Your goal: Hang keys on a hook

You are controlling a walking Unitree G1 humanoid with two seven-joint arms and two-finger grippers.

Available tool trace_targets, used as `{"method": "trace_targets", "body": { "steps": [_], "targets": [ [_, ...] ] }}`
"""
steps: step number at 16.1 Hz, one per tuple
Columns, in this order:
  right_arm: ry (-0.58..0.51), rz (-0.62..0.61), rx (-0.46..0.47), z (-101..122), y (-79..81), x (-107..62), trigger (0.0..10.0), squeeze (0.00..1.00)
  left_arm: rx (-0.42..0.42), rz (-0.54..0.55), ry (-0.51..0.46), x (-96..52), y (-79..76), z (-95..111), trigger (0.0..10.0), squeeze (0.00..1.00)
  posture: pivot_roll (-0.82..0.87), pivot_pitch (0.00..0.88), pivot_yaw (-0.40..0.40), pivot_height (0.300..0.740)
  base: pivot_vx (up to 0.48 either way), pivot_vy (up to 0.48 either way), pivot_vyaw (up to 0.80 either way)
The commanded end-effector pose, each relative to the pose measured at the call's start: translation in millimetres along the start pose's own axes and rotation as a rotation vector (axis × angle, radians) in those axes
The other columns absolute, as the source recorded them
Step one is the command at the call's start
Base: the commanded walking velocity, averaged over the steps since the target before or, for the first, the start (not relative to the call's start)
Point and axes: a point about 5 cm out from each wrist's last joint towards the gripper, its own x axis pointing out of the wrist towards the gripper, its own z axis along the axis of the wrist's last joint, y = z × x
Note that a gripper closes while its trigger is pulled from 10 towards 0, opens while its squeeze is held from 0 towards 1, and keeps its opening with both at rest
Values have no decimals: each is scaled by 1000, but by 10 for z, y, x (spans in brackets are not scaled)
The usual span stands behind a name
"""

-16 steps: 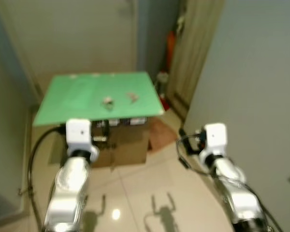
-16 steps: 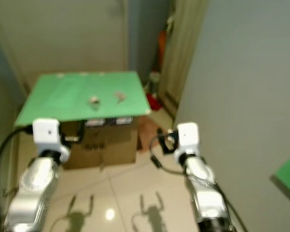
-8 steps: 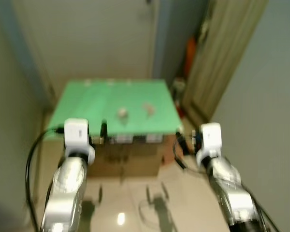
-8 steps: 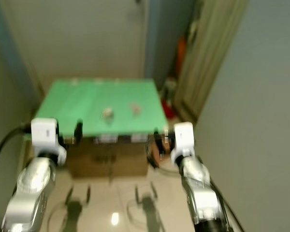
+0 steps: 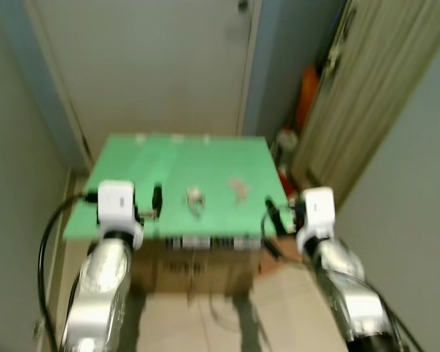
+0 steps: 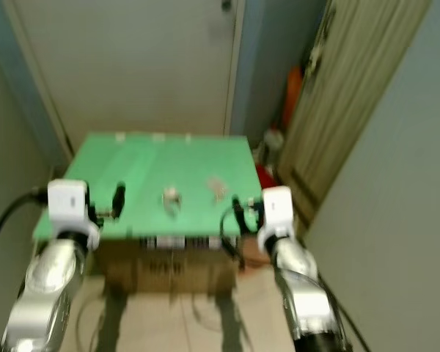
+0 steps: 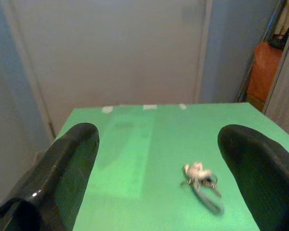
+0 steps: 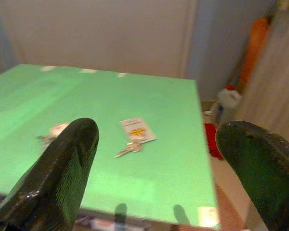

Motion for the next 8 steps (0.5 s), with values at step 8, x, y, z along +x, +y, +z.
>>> {"method": "trace_targets", "body": {
  "steps": [8],
  "targets": [
    [2, -33, -18, 9, -119, -45, 10000, 0, 57, -54, -5, 56, -136, 12, 10000, 0, -25, 0, -24, 740, 469, 0, 0]
  ]
}}
